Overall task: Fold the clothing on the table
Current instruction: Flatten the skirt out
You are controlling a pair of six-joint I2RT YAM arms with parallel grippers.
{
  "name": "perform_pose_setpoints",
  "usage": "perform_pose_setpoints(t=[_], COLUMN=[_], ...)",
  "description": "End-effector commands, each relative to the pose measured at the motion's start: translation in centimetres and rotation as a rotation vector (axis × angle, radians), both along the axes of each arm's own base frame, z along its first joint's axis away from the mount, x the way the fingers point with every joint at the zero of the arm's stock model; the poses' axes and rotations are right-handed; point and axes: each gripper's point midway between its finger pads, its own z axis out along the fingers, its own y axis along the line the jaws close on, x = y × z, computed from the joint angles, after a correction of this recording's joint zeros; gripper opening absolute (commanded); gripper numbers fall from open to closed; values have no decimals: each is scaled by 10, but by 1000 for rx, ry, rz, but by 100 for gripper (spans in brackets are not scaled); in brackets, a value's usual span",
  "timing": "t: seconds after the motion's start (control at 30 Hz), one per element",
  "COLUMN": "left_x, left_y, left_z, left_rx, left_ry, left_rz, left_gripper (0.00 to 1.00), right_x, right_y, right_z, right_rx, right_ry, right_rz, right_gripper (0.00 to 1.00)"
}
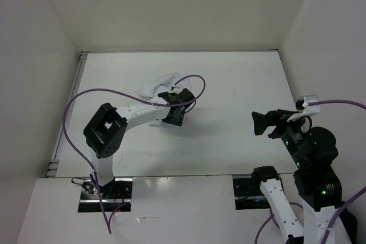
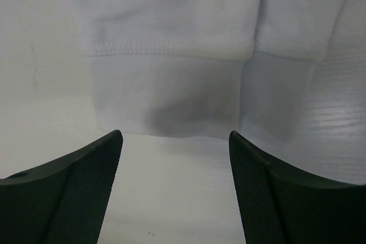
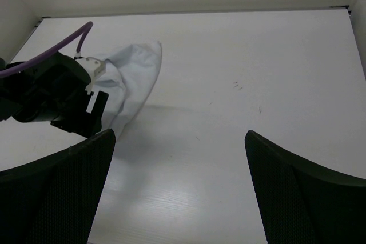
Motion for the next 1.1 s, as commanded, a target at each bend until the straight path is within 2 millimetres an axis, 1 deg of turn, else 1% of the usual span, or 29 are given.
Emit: perform_pose_setpoints(t=[0.0,0.03,0.07,0.13,0.2,0.23,0.27,0.37,0.47,0.5,0.6,0.7,0.73,0.8,0.83,0.9,0.93,1.07], left_x=[3,6,5,8,8,6,8,6,8,5,7,8,5,7,8,7,7,7], left_y=[2,5,5,1,0,-3,-5,-9,-17,-22,-30,-31,-33,-36,-41,-45,-46,-46], left_z=[-4,-2,-7,-10,-16,-16,-15,-16,-3,-4,2,-3,-7,-5,2,13,24,29], left_rx=[47,55,58,36,33,25,16,5,-37,-45,-85,-75,-67,-85,-103,-125,-148,-166], left_ry=[-55,-78,-72,-84,-84,-87,-94,-98,-127,-118,-119,-112,-105,-113,-133,-161,-178,-190], left_rz=[81,101,112,133,142,144,144,152,153,141,136,136,127,143,147,153,154,154], left_gripper=[82,80,79,77,76,76,74,74,74,74,74,74,74,74,74,74,74,74], right_x=[-2,-2,-2,-2,-2,-2,-2,-2,-2,-2,-2,-4,-4,-4,-4,-4,-4,-4], right_y=[-3,-3,-3,-3,-3,-3,-3,-3,-3,-3,-3,-3,-3,-3,-3,-3,-3,-3], right_z=[6,6,6,6,6,6,6,6,6,6,6,8,8,8,8,8,8,8], right_rx=[8,8,8,8,8,8,8,8,8,8,8,9,9,9,9,9,9,9], right_ry=[-25,-25,-25,-25,-25,-25,-25,-25,-25,-25,-25,-34,-35,-35,-35,-35,-35,-35], right_rz=[-17,-17,-17,-17,-17,-17,-17,-17,-17,-17,-17,-17,-17,-17,-17,-17,-17,-17], right_gripper=[98,98,98,98,98,98,98,98,98,98,98,98,98,98,98,98,98,98])
